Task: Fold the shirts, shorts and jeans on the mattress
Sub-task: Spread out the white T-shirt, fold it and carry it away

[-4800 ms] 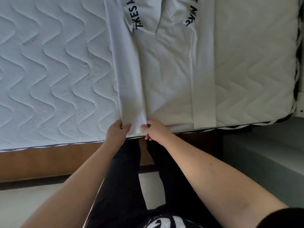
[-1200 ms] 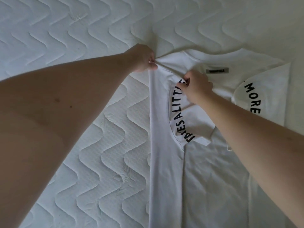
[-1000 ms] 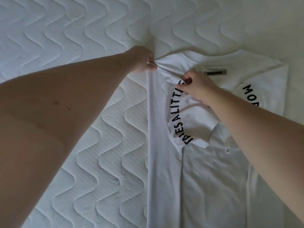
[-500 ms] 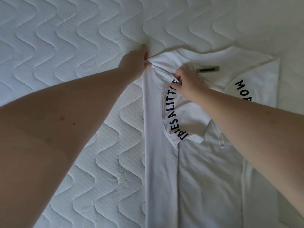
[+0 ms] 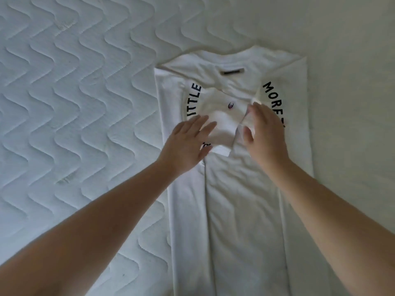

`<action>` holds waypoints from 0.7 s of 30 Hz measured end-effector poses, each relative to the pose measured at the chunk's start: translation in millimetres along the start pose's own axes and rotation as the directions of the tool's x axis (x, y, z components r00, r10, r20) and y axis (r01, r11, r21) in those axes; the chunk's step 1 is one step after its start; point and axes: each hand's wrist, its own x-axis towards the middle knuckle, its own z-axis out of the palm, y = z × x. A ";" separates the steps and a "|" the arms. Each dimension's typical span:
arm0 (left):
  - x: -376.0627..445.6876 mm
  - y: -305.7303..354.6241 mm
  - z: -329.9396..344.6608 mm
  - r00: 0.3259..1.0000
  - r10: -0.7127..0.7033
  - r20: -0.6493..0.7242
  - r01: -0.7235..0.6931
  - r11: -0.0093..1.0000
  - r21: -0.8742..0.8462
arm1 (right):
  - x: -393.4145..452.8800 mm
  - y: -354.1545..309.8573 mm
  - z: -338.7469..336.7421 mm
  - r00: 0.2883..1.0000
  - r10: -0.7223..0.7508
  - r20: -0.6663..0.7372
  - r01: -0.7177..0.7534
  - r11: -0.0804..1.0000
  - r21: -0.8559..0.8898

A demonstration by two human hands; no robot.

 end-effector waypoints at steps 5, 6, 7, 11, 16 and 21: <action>-11.6 38.7 42.0 0.951 -0.132 0.278 0.125 0.991 0.044 | -54.0 37.1 12.5 0.963 0.172 0.207 -0.181 0.983 0.022; -12.3 42.4 46.6 0.946 -0.149 0.288 0.138 0.989 0.058 | -57.5 40.6 18.0 0.944 0.158 0.291 -0.155 0.987 -0.032; -12.7 45.6 49.6 0.946 -0.156 0.286 0.141 0.987 0.072 | -61.2 43.6 23.4 0.931 0.135 0.340 -0.108 0.989 -0.097; -14.0 53.9 50.2 0.944 -0.183 0.275 0.160 0.981 0.106 | -78.9 48.9 27.1 0.941 0.046 0.335 0.009 0.987 -0.163; 5.9 79.4 31.0 0.991 -0.119 -0.061 0.120 0.992 0.025 | -116.7 53.1 16.5 0.965 -0.001 0.262 0.042 0.988 -0.150; 75.1 109.5 15.2 0.989 -0.146 -0.019 0.144 0.987 -0.078 | -134.8 60.2 12.7 0.970 0.058 0.237 -0.022 0.989 -0.149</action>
